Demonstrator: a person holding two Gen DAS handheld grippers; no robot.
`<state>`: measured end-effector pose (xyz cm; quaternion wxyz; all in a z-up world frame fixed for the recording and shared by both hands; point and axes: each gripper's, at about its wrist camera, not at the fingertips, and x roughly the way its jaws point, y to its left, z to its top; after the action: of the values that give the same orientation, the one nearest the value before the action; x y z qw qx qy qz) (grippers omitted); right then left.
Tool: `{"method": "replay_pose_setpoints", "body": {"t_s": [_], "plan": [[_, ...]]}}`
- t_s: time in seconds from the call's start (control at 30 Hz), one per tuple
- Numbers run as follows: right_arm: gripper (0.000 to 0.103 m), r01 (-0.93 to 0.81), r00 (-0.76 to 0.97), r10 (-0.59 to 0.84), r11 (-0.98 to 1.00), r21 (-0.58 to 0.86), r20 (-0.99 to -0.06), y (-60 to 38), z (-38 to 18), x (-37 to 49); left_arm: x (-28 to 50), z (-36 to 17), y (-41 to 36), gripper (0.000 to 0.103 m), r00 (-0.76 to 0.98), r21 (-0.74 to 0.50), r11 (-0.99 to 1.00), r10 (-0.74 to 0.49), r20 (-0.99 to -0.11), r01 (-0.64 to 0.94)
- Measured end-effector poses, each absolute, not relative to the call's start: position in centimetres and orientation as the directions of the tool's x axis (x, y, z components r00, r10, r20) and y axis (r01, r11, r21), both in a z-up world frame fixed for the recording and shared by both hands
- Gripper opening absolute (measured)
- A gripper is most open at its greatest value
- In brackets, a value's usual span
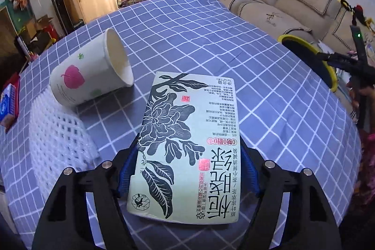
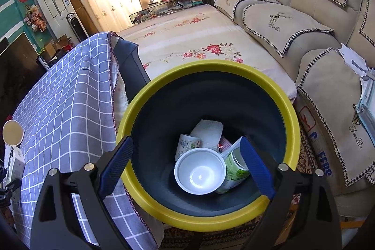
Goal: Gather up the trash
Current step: 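Grasp the flat flower-printed box with the left gripper, then carry the flower-printed box over the bin and open the left gripper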
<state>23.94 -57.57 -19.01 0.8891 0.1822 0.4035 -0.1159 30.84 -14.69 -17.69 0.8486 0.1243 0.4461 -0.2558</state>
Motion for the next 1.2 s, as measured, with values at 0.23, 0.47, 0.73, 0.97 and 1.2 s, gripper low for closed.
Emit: {"method": "replay_pose_setpoints", "body": {"t_s": [0.23,0.47,0.73,0.97,1.2], "plan": [[0.088,0.338,0.689,-0.043,0.902,0.268,-0.724,-57.7,-17.9,22.3,28.6,-15.9,-17.1,0.072,0.493,-0.021,0.825,-0.357,-0.793,0.564],[0.088,0.367,0.716,-0.103,0.897,0.247,-0.69,-58.8,-16.0,20.1,28.3,-12.8,-23.8,0.073,0.468,-0.05,0.761,-0.448,-0.761,0.647],[0.088,0.433,0.707,-0.158,0.867,0.246,-0.689,-62.2,-15.7,16.5,30.0,-11.3,-35.7,0.073,0.358,-0.098,0.618,-0.569,-0.741,0.78],[0.088,0.496,0.694,-0.22,0.836,0.234,-0.686,-64.7,-15.4,13.8,31.6,-12.6,-46.1,0.073,0.294,-0.097,0.55,-0.578,-0.761,0.829],[0.088,0.516,0.685,-0.234,0.824,0.233,-0.69,-65.8,-15.4,12.7,32.8,-15.4,-53.1,0.077,0.277,-0.065,0.524,-0.547,-0.79,0.849]]}}
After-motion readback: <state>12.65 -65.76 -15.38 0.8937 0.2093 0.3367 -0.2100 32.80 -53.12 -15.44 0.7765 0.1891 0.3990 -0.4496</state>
